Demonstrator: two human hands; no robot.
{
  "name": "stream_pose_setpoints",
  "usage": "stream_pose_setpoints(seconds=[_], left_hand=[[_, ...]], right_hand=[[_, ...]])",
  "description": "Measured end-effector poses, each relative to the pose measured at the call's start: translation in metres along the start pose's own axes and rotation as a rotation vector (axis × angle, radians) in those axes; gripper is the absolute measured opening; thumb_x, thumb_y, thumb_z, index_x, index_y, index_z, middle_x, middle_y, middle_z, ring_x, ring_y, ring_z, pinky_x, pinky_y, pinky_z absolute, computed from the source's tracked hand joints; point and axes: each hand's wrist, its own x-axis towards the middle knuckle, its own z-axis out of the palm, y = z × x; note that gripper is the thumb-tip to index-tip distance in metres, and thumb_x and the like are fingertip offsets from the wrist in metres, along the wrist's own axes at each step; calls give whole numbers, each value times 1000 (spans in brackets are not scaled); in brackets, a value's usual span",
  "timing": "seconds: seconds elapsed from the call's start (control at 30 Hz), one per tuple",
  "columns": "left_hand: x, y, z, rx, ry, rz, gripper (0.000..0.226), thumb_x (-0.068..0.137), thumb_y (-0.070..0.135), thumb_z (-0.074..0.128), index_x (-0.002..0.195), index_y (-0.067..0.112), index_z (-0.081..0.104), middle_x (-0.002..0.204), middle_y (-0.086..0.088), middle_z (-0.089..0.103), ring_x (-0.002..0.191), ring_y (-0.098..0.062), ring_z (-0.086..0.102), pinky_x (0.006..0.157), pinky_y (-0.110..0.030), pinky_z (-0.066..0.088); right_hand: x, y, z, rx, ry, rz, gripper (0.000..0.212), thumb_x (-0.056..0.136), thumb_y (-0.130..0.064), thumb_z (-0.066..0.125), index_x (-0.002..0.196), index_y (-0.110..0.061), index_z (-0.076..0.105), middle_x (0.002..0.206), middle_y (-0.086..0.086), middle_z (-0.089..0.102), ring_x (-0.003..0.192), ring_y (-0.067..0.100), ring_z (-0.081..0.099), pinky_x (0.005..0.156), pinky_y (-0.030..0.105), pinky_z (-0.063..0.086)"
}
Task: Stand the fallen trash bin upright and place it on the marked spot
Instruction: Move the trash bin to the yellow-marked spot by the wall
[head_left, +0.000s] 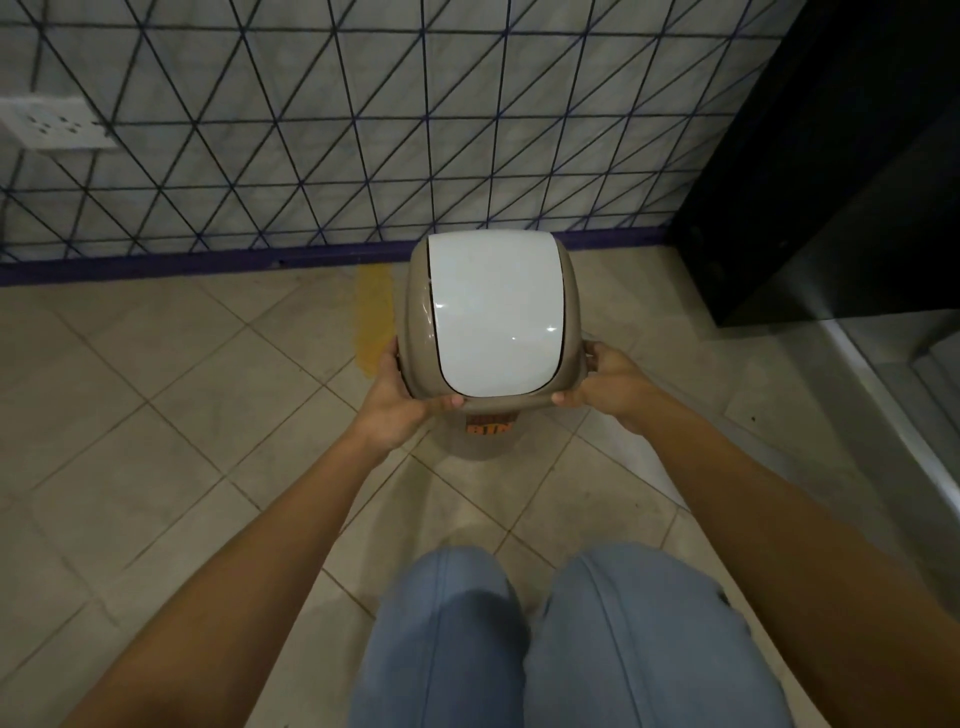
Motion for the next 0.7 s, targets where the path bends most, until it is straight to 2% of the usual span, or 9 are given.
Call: stream_pose_setpoints(seconds=[0.07,0.17,0.23,0.3,0.4,0.47,0.57,0.7], left_hand=[[5,1,-1,12,-15,-15,105,67,6,81,147,17,15,129,10,44,117,-9,46,85,-13,47],[10,2,-3,28,-17,-19,105,67,9,81,147,18,14,123,16,44,114,-7,46,82,-11,48],[15,2,-3,13,-9,-22,106,67,8,80,148,18,13,129,11,42,119,-10,45,93,-22,46],[19,3,-4,-7,-1,-23,106,68,6,80,149,17,12,131,9,42,119,-11,45,95,-26,46],[25,5,-5,-8,-8,-26,105,69,4,78,149,17,11,124,14,43,111,-4,48,80,-12,50],[28,4,-7,-16,-12,-27,105,69,4,79,149,17,11,119,19,43,104,5,49,73,-8,50],[34,3,-9,-25,-19,-27,105,68,4,79,148,19,14,120,20,44,103,9,49,73,-7,50],[44,8,-9,-9,-23,-17,104,67,7,80,148,20,16,130,10,45,108,1,50,77,-10,52]], right_hand=[[4,-1,-2,-11,-12,4,93,64,0,79,141,-6,27,144,11,39,130,24,39,106,36,37],[12,-4,-4,-17,-9,-2,92,64,0,79,140,-5,28,145,12,38,130,24,38,107,37,36],[18,-7,-4,-18,-3,-13,91,64,-1,79,140,-6,29,143,10,40,129,24,39,106,35,37],[22,-9,-4,-14,-6,-21,91,65,-2,79,141,-8,29,144,9,40,129,23,39,103,32,37],[29,-10,-4,-12,-1,-40,90,65,-3,79,141,-10,30,144,7,41,128,21,40,97,28,36],[33,-10,-5,-15,-2,-46,90,64,-4,79,140,-10,31,143,7,42,124,18,41,93,25,36],[38,-10,-6,-12,2,-50,89,64,-4,79,139,-10,32,142,6,42,117,14,41,90,24,37],[47,-14,-7,-3,31,-57,88,66,-5,78,140,-10,31,142,7,42,127,21,41,94,26,36]])
